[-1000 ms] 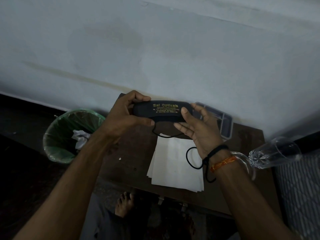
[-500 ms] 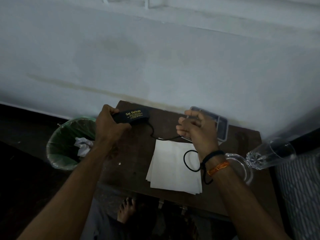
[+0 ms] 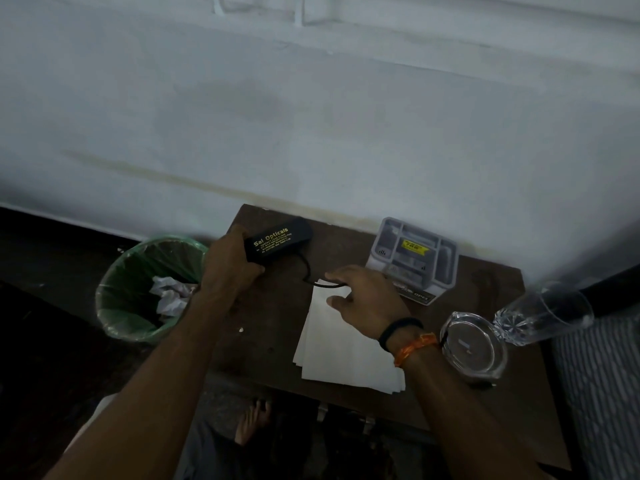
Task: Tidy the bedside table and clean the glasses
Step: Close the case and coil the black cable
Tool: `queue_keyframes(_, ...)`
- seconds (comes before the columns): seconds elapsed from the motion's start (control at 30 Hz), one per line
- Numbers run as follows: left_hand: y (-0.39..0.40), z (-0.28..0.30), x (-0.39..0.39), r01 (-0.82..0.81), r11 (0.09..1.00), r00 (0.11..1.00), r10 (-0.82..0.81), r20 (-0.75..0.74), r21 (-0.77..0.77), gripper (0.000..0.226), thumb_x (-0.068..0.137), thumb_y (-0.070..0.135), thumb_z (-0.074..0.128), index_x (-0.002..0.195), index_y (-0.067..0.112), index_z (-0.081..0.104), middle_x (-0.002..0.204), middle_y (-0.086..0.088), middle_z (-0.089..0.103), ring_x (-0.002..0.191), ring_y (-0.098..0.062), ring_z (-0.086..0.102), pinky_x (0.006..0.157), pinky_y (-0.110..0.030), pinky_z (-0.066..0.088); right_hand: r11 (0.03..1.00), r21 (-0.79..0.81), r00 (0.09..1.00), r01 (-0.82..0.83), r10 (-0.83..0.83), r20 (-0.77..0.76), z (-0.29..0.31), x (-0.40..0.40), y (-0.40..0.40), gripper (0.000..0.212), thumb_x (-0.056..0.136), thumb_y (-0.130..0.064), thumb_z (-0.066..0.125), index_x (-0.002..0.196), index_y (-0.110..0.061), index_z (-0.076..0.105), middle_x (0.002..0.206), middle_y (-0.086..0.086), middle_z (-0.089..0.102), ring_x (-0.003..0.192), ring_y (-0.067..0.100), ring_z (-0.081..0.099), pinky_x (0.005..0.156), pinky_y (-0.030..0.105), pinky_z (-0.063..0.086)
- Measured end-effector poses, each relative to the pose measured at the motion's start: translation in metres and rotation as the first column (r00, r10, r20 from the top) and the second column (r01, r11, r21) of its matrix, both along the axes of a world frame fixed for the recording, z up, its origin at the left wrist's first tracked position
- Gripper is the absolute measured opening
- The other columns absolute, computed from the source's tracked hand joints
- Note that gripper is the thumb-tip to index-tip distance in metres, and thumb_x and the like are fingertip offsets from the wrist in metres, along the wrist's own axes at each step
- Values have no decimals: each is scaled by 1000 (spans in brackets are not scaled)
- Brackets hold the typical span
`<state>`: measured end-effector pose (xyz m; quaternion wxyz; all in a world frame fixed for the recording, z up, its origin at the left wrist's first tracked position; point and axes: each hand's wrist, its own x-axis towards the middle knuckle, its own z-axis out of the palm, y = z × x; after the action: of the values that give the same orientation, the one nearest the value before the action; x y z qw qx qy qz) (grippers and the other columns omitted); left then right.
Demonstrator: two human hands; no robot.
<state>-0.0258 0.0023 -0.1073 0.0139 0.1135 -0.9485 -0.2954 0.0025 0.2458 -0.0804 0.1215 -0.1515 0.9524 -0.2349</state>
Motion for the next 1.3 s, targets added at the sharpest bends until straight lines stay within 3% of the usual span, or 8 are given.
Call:
queue_keyframes(0.2,0,-7,-5,16,999,999,-18,-29,-45,59,70,10,81,121,3,52,119,-21,63,110,-40,59,90,-48,50,998,56,992,32,-25,-124,-6,-3,-4,26,96,-23,59,119,-20,69,117,3,68,107,19,62,99,35,48)
queue_keyframes(0.43,2,-13,-14,91,995,992,-88,-87,38,62,72,4,76,128,6,51,126,-19,60,116,-38,56,97,-47,48,979,-116,938,166,-194,-288,0,-1,0,22,94,-22,60,112,-21,74,104,1,74,92,16,66,90,30,54)
queue_keyframes(0.67,12,9,-14,222,975,965,-220,-141,-6,89,59,25,59,145,12,39,155,-18,33,146,-39,21,122,-51,13,895,-364,839,259,-395,-375,18,3,10,17,89,-16,66,102,-18,77,99,0,76,82,10,69,77,23,57)
queue_keyframes(0.8,38,42,15,458,812,884,-375,-278,361,69,74,31,69,139,25,48,150,1,45,142,-18,37,117,-46,33,809,-503,794,304,-507,-336,32,8,16,17,89,-15,67,102,-18,78,95,-3,76,78,6,69,71,5,50)
queue_keyframes(0.9,70,61,32,618,751,786,-585,-199,234,75,75,51,77,141,36,45,153,16,38,146,-2,24,122,-41,20,674,-662,762,328,-603,-236,35,19,22,17,88,-21,65,100,-23,78,90,-10,75,78,4,71,73,27,60)
queue_keyframes(1.0,93,64,32,662,720,745,-598,-295,211,55,84,38,72,135,25,56,138,18,45,135,4,31,121,-45,18,524,-774,731,354,-672,-120,36,28,28,16,88,-23,66,99,-29,77,92,-6,77,76,11,74,69,39,62)
queue_keyframes(1.13,107,65,29,619,749,776,-535,-334,236,7,96,27,53,97,30,59,102,10,68,102,-15,61,102,-54,42,334,-872,688,357,-725,5,48,37,34,15,89,-11,70,102,-16,77,78,4,76,67,17,73,58,29,59)
queue_keyframes(1.3,131,75,31,524,622,852,-399,-340,582,21,105,21,42,92,8,52,76,-6,64,75,-26,62,72,-44,54,354,-871,700,342,-714,-16,42,44,43,19,96,-24,62,110,-18,72,87,0,76,73,18,73,61,33,59)
